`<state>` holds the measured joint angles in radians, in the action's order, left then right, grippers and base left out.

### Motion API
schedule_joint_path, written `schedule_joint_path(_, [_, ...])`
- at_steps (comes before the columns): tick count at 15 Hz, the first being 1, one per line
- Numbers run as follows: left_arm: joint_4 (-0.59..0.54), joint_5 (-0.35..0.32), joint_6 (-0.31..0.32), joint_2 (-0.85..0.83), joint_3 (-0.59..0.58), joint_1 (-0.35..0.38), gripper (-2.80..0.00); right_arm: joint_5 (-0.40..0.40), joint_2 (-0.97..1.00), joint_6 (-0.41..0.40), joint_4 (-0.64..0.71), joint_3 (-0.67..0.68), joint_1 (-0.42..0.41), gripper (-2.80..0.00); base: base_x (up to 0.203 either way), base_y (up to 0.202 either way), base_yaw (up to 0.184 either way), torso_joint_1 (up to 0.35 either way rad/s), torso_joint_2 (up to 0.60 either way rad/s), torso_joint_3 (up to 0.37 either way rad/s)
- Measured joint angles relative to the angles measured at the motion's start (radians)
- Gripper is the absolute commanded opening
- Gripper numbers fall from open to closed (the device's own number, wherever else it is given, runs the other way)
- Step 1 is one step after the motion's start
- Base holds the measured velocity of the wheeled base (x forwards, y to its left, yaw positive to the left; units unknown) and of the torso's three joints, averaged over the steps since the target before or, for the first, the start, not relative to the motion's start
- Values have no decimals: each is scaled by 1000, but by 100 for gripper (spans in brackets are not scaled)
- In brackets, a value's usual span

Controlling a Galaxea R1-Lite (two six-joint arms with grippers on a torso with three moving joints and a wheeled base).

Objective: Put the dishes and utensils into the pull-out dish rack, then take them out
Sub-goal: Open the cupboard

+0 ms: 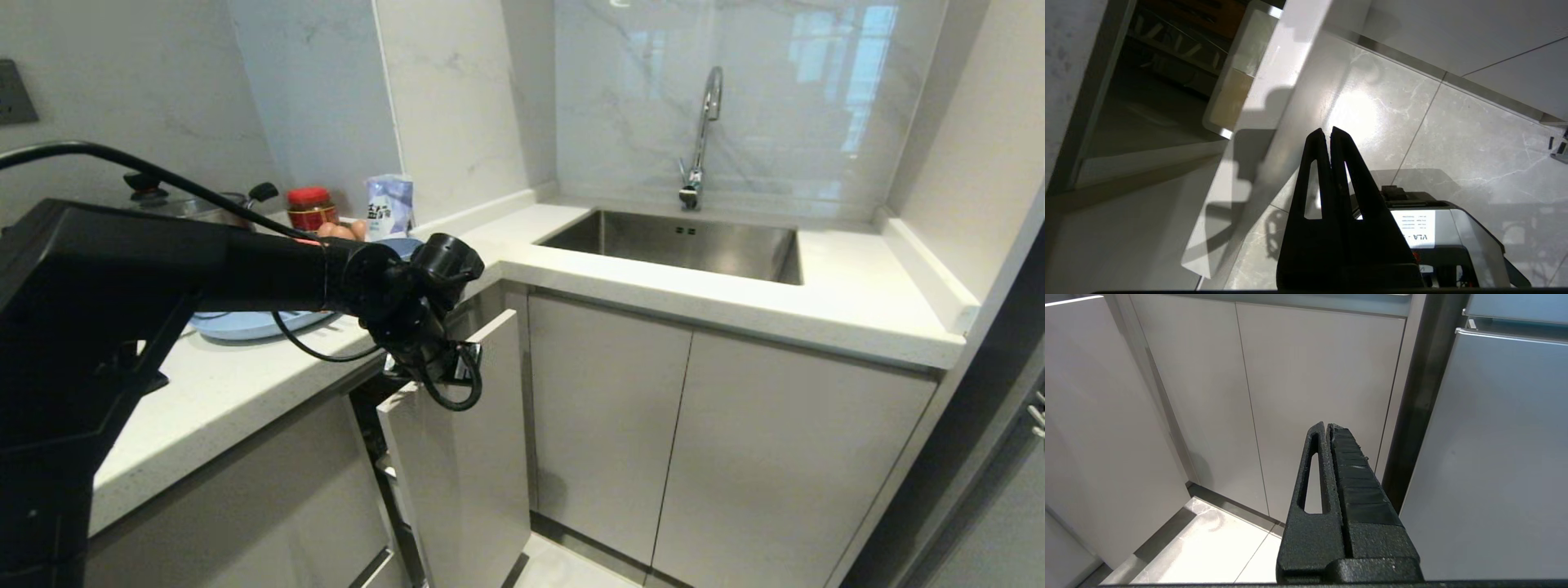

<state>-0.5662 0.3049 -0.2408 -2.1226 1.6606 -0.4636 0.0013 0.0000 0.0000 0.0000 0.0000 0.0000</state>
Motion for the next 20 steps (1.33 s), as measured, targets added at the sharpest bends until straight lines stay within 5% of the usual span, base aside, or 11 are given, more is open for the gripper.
schedule_joint_path(7, [3, 58, 1, 77, 8, 32, -280, 0, 0, 0, 0, 0, 0, -280, 0, 0, 0, 0, 0, 0])
schedule_joint_path(20, [-1, 53, 19, -44, 82, 108, -280, 0, 0, 0, 0, 0, 0, -280, 0, 0, 0, 0, 0, 0])
